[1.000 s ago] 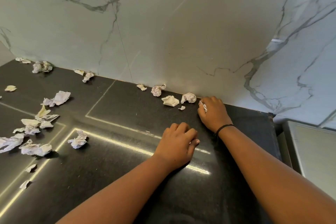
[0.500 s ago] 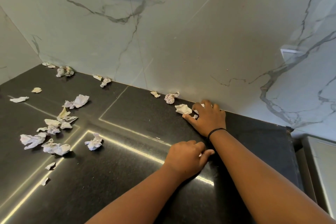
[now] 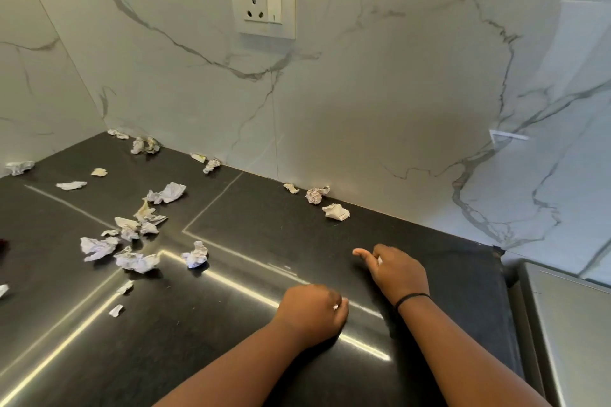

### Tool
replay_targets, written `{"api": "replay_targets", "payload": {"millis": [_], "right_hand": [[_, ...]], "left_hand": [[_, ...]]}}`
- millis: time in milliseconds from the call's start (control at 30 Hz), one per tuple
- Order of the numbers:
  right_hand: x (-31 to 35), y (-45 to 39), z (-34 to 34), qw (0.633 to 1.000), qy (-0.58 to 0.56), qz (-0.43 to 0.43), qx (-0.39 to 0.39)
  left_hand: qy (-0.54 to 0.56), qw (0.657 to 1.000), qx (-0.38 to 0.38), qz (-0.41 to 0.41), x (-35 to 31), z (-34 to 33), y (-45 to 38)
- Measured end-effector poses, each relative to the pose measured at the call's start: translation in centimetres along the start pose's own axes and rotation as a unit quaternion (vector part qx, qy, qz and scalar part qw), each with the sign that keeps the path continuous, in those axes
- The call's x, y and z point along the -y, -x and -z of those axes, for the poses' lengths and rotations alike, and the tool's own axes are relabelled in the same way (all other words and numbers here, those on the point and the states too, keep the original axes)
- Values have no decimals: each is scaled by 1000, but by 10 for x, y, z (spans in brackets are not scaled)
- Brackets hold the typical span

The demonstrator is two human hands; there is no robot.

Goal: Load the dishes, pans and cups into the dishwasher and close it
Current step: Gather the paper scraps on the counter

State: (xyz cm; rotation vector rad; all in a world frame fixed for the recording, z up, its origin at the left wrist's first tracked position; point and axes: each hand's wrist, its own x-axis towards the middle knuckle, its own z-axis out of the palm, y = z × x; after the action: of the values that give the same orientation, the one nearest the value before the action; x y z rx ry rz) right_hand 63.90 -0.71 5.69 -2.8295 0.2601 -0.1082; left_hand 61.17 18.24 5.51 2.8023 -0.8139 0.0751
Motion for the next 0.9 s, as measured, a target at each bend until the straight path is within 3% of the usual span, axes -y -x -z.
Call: {"api": "replay_targets", "payload": {"millis": [133,333,433,700,900], "right_hand": [[8,38,9,999,-17,-33,-1],[46,105,6,998,-19,-60,12],[89,137,3,997,-50,-63,-4],[282,222,-28,977,-211,-9,18],[381,281,-78,919,-373,3,128]], "left_hand": [[43,997,45,44,11,17,40],[195,970,30,145,48,44,104],[264,951,13,161,73,61,143],[276,944,-29,180,169,116,293],[417,857,-4,302,205,100,375]]}}
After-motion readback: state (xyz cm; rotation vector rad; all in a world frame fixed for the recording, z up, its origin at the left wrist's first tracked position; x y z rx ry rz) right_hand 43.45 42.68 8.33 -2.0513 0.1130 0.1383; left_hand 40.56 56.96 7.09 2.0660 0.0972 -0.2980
